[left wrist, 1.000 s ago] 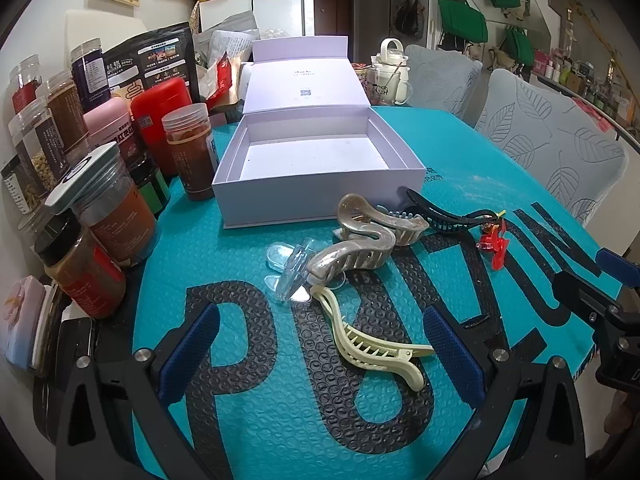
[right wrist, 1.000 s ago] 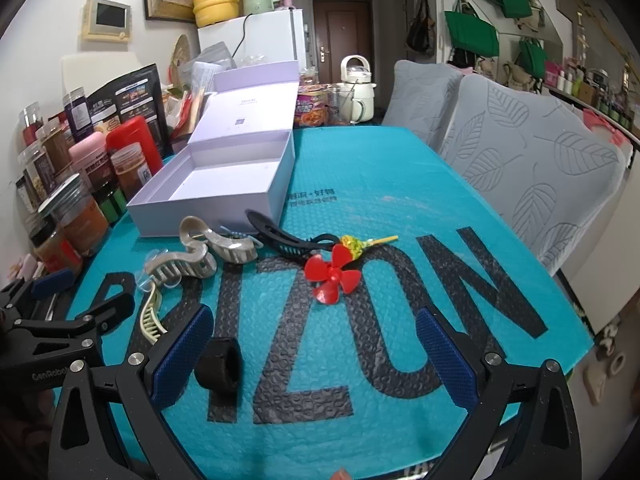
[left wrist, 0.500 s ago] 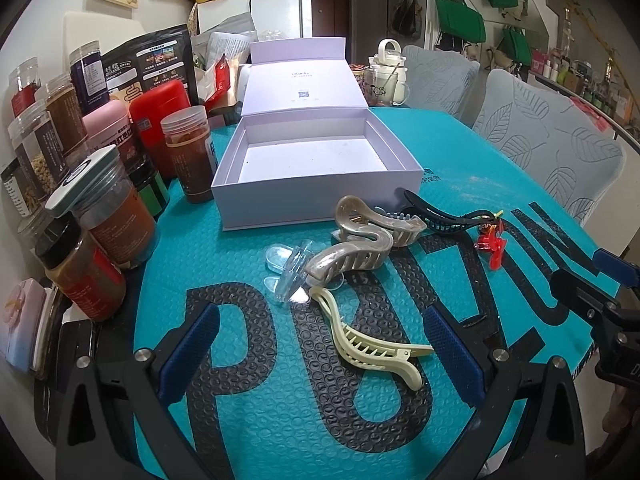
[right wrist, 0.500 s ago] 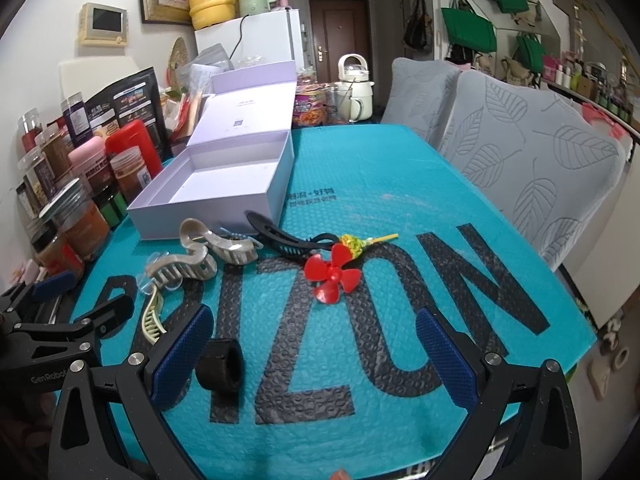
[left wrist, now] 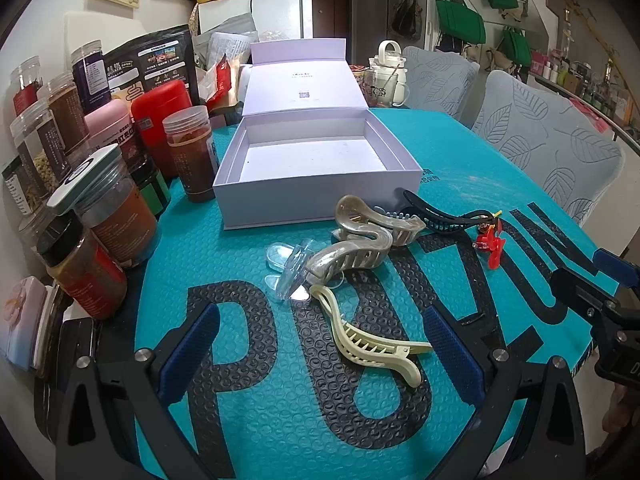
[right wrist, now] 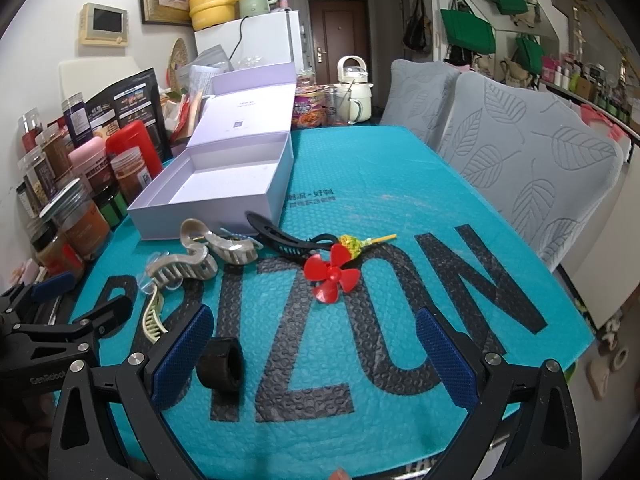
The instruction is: Organize rigid objects
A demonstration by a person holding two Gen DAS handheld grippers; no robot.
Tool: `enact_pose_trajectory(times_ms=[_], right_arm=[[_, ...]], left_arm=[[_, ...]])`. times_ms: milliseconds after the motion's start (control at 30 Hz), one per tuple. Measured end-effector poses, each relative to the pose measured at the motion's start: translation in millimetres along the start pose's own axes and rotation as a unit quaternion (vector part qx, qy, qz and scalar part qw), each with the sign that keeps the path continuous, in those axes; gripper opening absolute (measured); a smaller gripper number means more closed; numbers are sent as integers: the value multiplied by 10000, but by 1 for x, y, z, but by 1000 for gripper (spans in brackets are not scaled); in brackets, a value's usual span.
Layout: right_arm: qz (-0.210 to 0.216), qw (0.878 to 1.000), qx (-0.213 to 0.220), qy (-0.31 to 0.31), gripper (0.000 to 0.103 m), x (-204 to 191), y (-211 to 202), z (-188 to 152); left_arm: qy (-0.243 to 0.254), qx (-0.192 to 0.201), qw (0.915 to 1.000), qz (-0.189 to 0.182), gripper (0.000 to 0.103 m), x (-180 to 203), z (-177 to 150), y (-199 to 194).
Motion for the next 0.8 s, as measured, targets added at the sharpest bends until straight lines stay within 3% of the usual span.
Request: enact_pose_trajectory(times_ms=[800], right_arm=[[62,9998,197,49,103,-3,-32,6]], left_arm=[[-33,290,9996,-51,103,-4,14,-33]])
Point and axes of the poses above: each gripper's, at about its wrist camera, not at the fingertips, and y roughly the way its jaws point, x to its right, z to its top, the point moved 3 cm from there along y, roughly the way its jaws point, and after that the axes turned 4 degrees about x, right-handed, at the moved point
